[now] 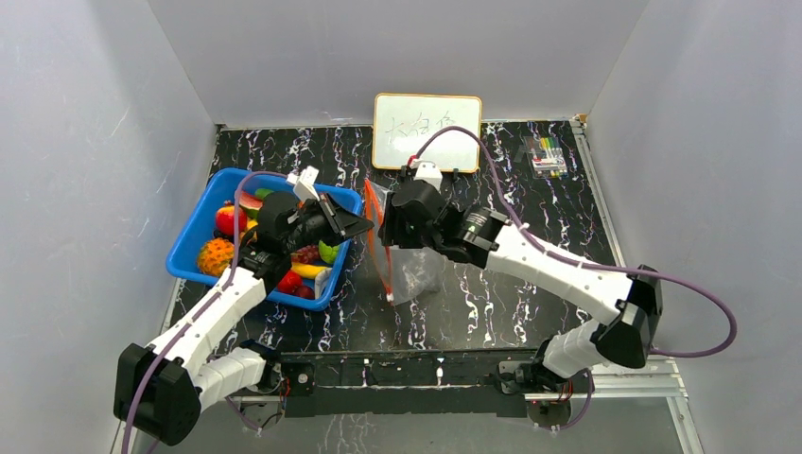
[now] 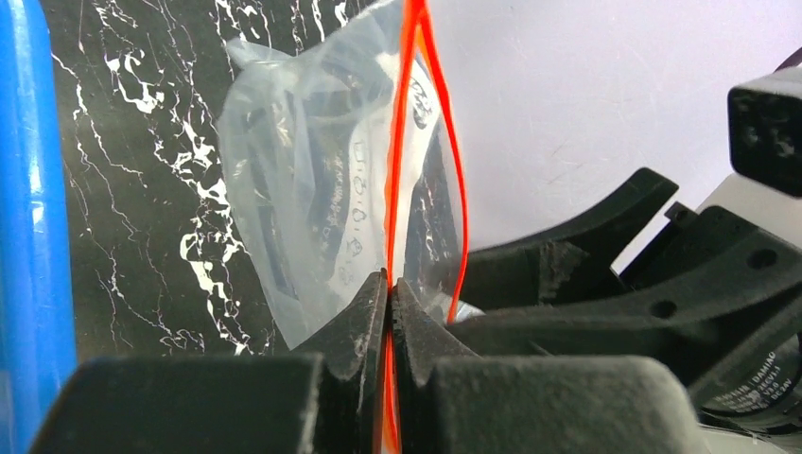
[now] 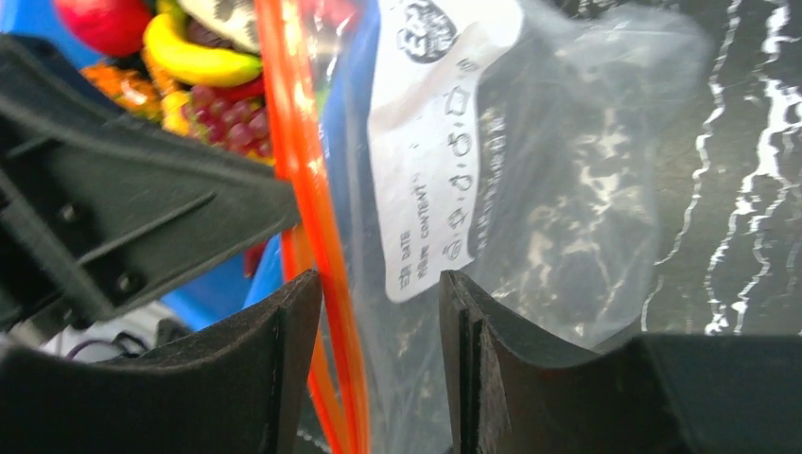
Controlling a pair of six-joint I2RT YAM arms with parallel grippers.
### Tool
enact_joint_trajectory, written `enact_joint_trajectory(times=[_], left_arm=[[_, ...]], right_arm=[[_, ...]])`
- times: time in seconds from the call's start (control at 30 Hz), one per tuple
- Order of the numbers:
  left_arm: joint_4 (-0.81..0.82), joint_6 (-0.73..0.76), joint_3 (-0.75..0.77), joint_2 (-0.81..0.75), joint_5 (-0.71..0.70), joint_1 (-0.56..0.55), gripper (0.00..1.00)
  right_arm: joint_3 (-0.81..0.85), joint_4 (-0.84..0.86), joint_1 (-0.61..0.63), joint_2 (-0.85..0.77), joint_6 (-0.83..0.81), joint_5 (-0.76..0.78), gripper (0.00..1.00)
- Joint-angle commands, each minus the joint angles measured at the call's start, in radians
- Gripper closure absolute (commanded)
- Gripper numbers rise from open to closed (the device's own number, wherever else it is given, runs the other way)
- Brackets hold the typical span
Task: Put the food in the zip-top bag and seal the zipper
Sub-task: Unzip the zipper food storage bag.
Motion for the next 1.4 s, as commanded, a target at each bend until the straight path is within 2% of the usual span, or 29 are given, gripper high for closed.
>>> enact_joint_trajectory(times=[0.0, 0.17, 0.27, 0.33, 0.47, 0.57, 0.77, 0.93, 1.03, 1.1, 1.17, 1.3, 1.33, 1.37], left_arm=[[-0.025, -0.011, 0.046, -0.025, 0.021, -0.006, 1.00], [-0.032, -0.009, 0.053, -0.034, 0.022, -0.006, 1.00], [-0.072, 0.024, 0.057, -0.035, 0.014, -0.006, 1.00], [-0.188, 0.074, 0.095, -0.025, -0.023, -0.006, 1.00], [-0.449, 0.210, 0.208, 0.009, -0.130, -0.006, 1.00], [-0.573, 0.275, 0.270, 0.027, -0.239, -0.006, 1.00], [-0.670, 0.318, 0.327, 0.058, -0.323, -0.006, 1.00], [-0.580, 0.304, 0.324, 0.059, -0.172, -0.006, 1.00], [-0.512, 0.298, 0.316, 0.040, -0.102, -0.006, 0.74], [-0.493, 0.318, 0.313, 0.019, -0.075, -0.006, 0.53], [-0.498, 0.333, 0.312, -0.007, -0.073, -0.006, 0.38], [-0.578, 0.381, 0.341, -0.051, -0.193, -0.006, 0.21], [-0.607, 0.391, 0.347, -0.058, -0.242, -0.006, 0.09], [-0.632, 0.393, 0.352, -0.063, -0.296, -0.006, 0.03]], right_arm=[[0.099, -0.065, 0.008, 0.067, -0.044, 0.174, 0.52], [0.129, -0.061, 0.012, 0.133, -0.075, 0.199, 0.52], [0.149, -0.093, 0.011, 0.146, -0.101, 0.268, 0.70], [0.167, -0.126, 0.010, 0.121, -0.129, 0.343, 0.81], [0.136, -0.140, 0.003, -0.008, -0.160, 0.503, 0.93], [0.110, -0.175, -0.011, -0.089, -0.141, 0.572, 0.98], [0.050, -0.145, -0.012, -0.143, -0.135, 0.559, 1.00], [0.028, -0.077, -0.012, -0.123, -0.190, 0.464, 1.00], [0.010, -0.061, -0.012, -0.114, -0.218, 0.442, 1.00], [0.003, -0.057, -0.011, -0.113, -0.231, 0.438, 1.00], [0.000, -0.052, -0.012, -0.121, -0.241, 0.424, 1.00], [-0.006, -0.044, -0.014, -0.141, -0.246, 0.413, 1.00], [-0.007, -0.047, -0.012, -0.147, -0.246, 0.412, 1.00], [-0.010, -0.050, -0.012, -0.152, -0.246, 0.411, 1.00]])
